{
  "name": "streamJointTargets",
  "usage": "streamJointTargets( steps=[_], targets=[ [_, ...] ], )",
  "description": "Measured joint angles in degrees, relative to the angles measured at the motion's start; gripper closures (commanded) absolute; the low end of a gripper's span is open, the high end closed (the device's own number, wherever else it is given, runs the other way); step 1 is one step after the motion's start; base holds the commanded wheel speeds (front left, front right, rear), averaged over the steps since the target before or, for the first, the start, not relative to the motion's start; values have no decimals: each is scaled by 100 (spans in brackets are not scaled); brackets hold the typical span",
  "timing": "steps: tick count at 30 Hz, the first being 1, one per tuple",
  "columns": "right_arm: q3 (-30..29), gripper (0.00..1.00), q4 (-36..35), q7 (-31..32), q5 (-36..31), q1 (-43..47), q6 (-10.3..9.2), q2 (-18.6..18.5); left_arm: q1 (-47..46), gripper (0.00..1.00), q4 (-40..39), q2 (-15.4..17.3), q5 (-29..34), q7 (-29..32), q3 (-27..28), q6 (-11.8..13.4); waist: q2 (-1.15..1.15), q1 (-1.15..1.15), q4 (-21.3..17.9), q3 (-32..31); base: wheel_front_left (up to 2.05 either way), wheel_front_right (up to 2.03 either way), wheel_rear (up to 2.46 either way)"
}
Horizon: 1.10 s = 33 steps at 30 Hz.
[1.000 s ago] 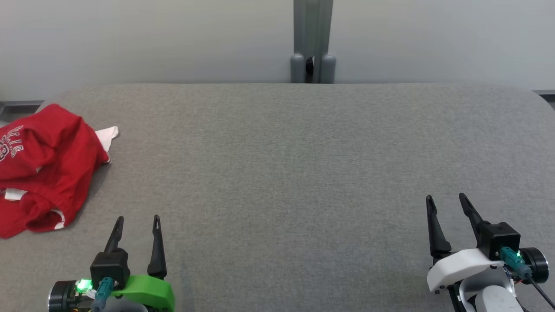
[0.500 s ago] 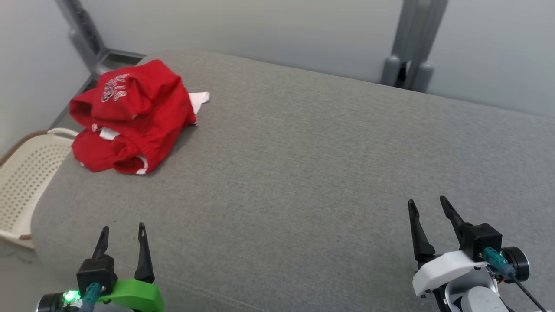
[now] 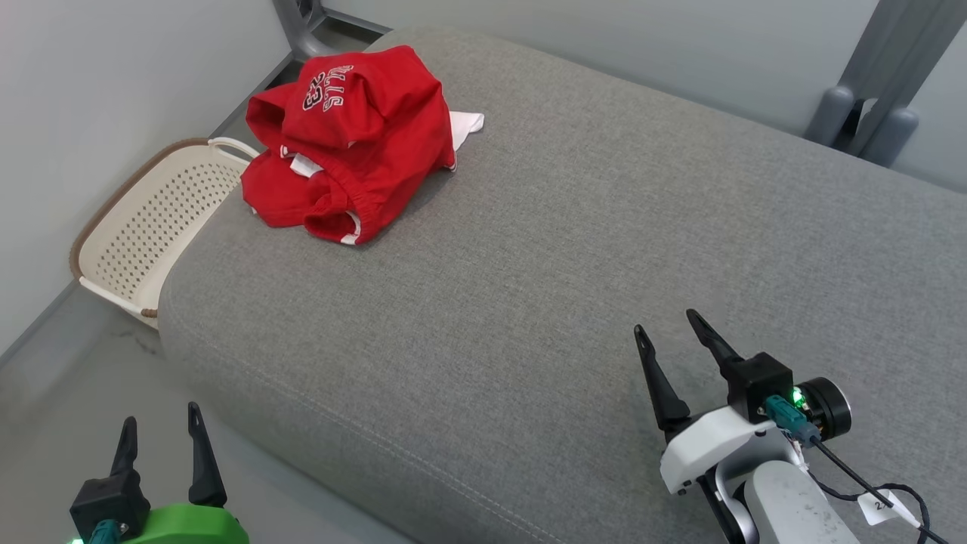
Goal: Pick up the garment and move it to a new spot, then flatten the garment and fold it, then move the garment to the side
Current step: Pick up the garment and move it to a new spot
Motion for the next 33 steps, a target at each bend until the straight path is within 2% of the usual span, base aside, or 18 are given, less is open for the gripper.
streamJointTargets(
  steps=[7, 15, 23, 27, 33],
  targets=[
    [-77, 0, -76, 0, -96, 9, -1, -91, -341, 0, 192, -19, -167, 0, -143, -163, 0, 0, 75, 295, 0, 0, 0],
    [476, 0, -411, 0, -193, -343, 4, -442, -1473, 0, 398, -7, -215, 0, 219, -419, 0, 0, -202, 689, 0, 0, 0],
    [677, 0, -815, 0, -123, -697, 3, -693, -2972, 0, 978, 413, -279, -3, 432, -632, 0, 0, -721, 1370, 0, 0, 0],
    [778, 0, -1032, 0, -91, -774, 3, -745, -3562, 0, 1285, 583, -229, -4, 293, -656, 0, 0, -978, 1735, 0, 0, 0],
    [884, 0, -1390, 0, -23, -782, 4, -764, -4233, 0, 1920, 995, -230, -3, 375, -665, 0, 1, -1434, 2153, 0, 0, 0]
  ],
)
